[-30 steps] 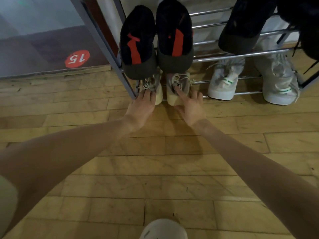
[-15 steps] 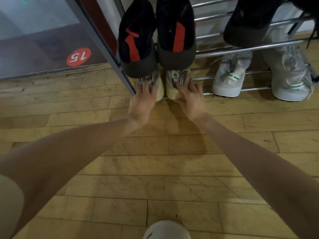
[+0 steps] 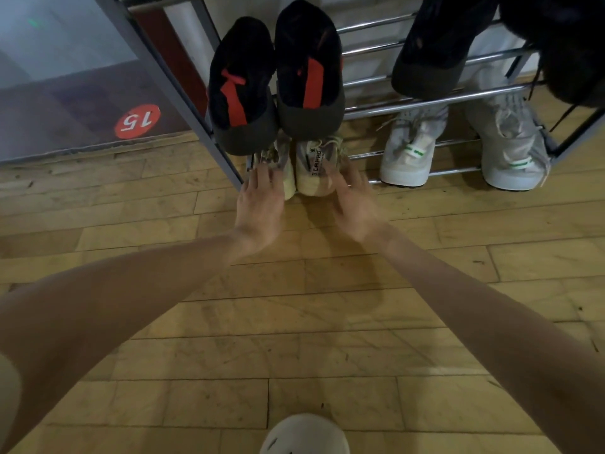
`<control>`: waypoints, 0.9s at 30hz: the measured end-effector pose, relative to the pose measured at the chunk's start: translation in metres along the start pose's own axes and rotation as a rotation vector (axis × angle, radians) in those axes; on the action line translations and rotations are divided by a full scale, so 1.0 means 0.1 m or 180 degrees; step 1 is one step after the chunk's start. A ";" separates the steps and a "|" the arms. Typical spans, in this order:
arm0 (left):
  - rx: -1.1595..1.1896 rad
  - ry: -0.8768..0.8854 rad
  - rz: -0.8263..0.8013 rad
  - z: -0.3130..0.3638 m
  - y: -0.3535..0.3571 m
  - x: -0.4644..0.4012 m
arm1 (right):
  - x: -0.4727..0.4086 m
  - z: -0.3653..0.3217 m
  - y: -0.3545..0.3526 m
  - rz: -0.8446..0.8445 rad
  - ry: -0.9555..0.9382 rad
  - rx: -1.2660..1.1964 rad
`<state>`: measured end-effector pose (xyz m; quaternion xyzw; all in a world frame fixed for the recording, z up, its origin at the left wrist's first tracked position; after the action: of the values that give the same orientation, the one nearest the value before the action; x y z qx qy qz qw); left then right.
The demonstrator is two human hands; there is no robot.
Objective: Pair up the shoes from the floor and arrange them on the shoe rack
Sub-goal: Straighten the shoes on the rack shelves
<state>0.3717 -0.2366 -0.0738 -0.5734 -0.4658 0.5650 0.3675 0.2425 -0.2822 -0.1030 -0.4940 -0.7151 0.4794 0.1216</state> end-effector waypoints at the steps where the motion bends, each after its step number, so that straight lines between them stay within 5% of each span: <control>1: -0.0002 0.0132 0.0127 0.09 -0.06 0.04 | 0.08 -0.01 -0.15 0.0342 -0.0134 -0.0026; 6: 0.0411 0.0752 0.0378 0.55 -0.17 0.06 | 0.55 0.29 -0.84 0.1790 -0.0259 0.0373; 13: 0.1177 0.0865 0.0046 1.32 -0.07 -0.26 | 0.88 1.35 -1.54 0.2363 0.1016 0.0782; 17: 0.1679 0.0139 -0.0395 1.55 0.16 -0.48 | 0.85 1.87 -1.63 0.1898 0.1703 0.0755; 22: 0.2036 -0.0532 -0.0637 1.73 0.36 -0.61 | 0.63 2.21 -1.53 0.1157 0.1642 0.0484; 27: 0.2010 -0.0603 -0.0049 1.74 0.36 -0.57 | 0.64 2.33 -1.65 0.1242 0.1238 0.0562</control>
<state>0.2081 -0.3194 -0.1063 -0.3726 -0.3040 0.7295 0.4864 -0.0366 -0.3704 -0.1081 -0.6924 -0.5253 0.4504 0.2045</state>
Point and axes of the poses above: each hand's wrist, its own x-axis away from the middle knuckle, its own y-axis out of the palm, z = x × y, the point moved 10 cm from there along -x, towards the middle knuckle, and after that the axes turned 8 degrees about z, right-handed, at the moved point
